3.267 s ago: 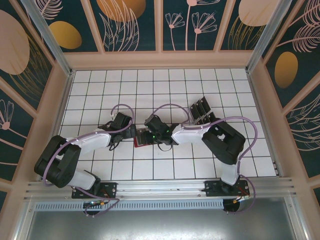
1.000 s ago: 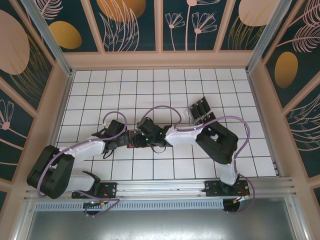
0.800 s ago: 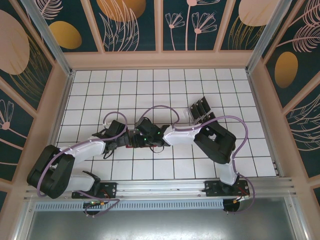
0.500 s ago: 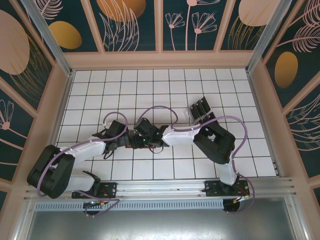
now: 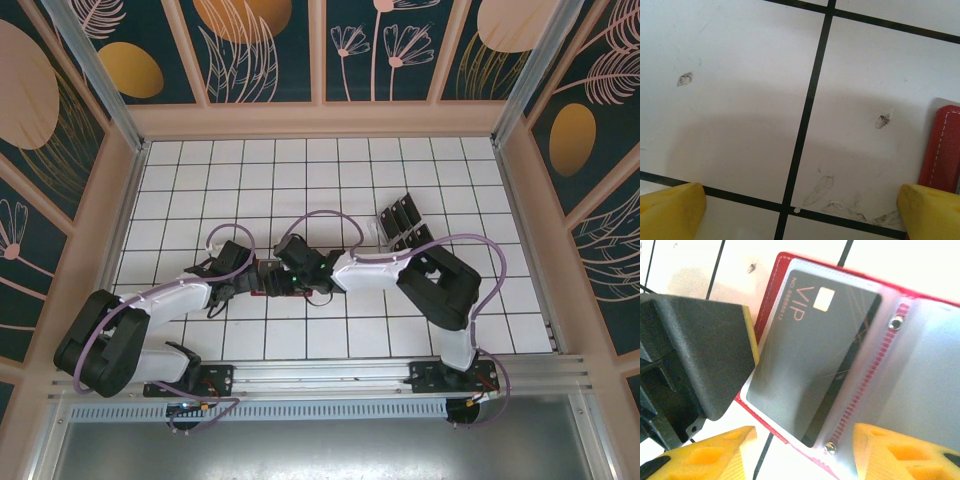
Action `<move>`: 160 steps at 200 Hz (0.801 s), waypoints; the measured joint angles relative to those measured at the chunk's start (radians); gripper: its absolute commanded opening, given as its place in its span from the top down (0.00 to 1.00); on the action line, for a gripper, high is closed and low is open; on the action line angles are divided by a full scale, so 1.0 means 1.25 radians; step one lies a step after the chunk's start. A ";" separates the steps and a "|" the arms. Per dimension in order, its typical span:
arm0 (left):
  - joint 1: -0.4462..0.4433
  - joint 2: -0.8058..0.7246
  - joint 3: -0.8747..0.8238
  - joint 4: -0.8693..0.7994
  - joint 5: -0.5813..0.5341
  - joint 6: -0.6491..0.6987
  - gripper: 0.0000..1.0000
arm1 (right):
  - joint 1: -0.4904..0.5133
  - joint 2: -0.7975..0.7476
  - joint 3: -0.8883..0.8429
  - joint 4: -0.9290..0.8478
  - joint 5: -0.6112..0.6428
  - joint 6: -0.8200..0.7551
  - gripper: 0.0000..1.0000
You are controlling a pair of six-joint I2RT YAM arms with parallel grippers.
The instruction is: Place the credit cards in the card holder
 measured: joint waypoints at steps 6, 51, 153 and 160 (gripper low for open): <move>0.000 0.000 0.000 -0.001 0.000 0.000 0.01 | -0.003 -0.007 -0.005 0.000 0.000 0.000 0.47; 0.000 -0.001 0.001 -0.003 0.000 0.000 0.01 | -0.016 -0.020 -0.035 0.012 -0.009 0.009 0.56; -0.001 -0.010 0.004 -0.012 0.010 0.001 0.01 | -0.077 -0.024 -0.107 0.090 -0.040 0.024 0.72; -0.001 -0.010 0.004 -0.012 0.010 0.001 0.02 | -0.081 -0.024 -0.107 0.090 -0.040 0.024 0.72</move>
